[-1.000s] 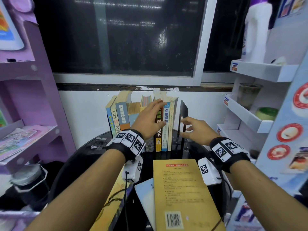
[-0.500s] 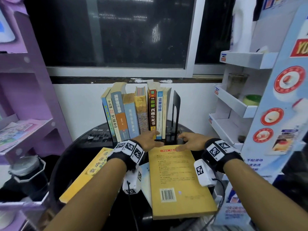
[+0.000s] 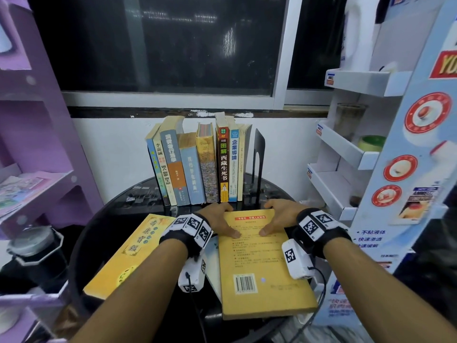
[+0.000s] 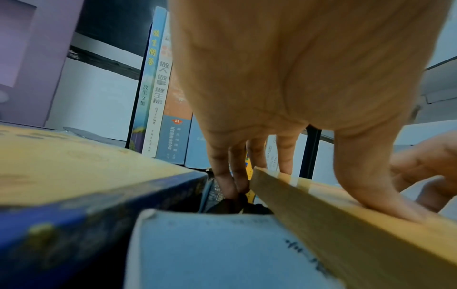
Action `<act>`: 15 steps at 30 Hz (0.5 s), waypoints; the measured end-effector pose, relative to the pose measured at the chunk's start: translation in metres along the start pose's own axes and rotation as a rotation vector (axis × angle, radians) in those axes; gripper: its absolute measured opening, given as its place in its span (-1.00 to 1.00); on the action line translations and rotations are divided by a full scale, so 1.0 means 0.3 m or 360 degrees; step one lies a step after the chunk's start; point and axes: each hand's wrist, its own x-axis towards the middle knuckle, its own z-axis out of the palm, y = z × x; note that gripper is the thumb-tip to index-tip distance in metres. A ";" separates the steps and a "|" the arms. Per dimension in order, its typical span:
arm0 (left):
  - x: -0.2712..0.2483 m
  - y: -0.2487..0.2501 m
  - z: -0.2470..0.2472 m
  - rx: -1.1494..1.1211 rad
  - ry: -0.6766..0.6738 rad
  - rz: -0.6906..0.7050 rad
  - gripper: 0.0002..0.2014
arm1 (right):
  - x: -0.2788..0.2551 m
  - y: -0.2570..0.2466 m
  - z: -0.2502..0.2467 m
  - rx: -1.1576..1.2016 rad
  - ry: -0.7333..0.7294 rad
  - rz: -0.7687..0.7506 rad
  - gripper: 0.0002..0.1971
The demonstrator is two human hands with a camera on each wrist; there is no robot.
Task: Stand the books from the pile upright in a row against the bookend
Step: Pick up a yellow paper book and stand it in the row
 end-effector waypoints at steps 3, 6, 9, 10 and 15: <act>0.001 -0.002 0.003 -0.0014 0.0071 0.0029 -0.12 | 0.004 0.000 0.001 -0.0022 0.0014 -0.0017 -0.19; 0.001 0.003 -0.005 0.0019 0.0103 0.0044 -0.07 | 0.007 0.000 0.001 -0.0041 0.0029 -0.0033 -0.19; -0.003 0.010 -0.013 0.0035 0.0100 0.0039 -0.09 | 0.009 0.001 0.002 -0.0038 0.0015 -0.0046 -0.27; -0.004 0.011 -0.012 0.0025 0.0112 0.0040 -0.10 | 0.009 0.003 0.003 -0.0035 0.0016 -0.0049 -0.29; -0.003 0.004 -0.007 -0.0197 0.0126 0.0052 -0.16 | 0.007 0.011 0.003 -0.0018 0.0078 -0.0057 -0.31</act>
